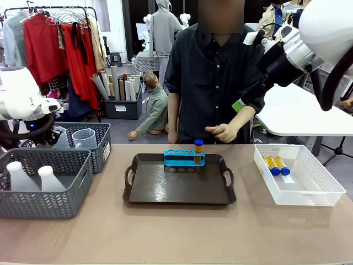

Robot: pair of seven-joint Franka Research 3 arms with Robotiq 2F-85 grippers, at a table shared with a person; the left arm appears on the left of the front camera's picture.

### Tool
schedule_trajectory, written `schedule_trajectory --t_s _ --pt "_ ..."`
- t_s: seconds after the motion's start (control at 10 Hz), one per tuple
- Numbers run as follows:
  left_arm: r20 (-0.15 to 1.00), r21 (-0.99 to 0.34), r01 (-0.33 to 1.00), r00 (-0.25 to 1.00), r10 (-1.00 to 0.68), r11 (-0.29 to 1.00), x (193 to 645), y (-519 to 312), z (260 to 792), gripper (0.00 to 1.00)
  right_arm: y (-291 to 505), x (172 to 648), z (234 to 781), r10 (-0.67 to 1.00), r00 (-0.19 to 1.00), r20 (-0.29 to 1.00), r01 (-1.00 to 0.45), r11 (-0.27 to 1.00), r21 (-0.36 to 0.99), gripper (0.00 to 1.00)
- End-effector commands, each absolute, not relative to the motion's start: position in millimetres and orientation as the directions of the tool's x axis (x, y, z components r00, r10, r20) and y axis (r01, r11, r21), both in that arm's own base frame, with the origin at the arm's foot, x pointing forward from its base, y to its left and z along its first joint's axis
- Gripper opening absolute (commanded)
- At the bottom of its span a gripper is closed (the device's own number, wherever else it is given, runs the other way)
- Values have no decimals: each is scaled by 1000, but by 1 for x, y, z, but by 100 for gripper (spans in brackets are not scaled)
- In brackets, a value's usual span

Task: Prepare the laboratory tools.
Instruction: Pick up one Large Measuring Cup and place it on the Handle tray.

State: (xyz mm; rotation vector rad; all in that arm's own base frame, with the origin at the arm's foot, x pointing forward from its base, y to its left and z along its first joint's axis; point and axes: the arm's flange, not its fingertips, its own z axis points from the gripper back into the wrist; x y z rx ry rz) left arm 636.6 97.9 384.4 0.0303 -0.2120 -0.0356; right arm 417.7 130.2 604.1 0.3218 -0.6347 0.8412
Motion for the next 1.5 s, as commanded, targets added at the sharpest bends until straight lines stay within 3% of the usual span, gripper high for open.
schedule_trajectory --t_s 0.0,0.9,1.4 --pt "201 18 49 978 -52 999 631 102 400 0 130 417 604 585 497 641 -776 630 26 100" --pt "211 -13 190 960 -183 982 566 39 562 0 130 417 604 585 497 641 -776 630 26 100" --pt "244 -35 408 889 -388 913 527 0 619 0 130 417 604 585 497 641 -776 630 26 100"
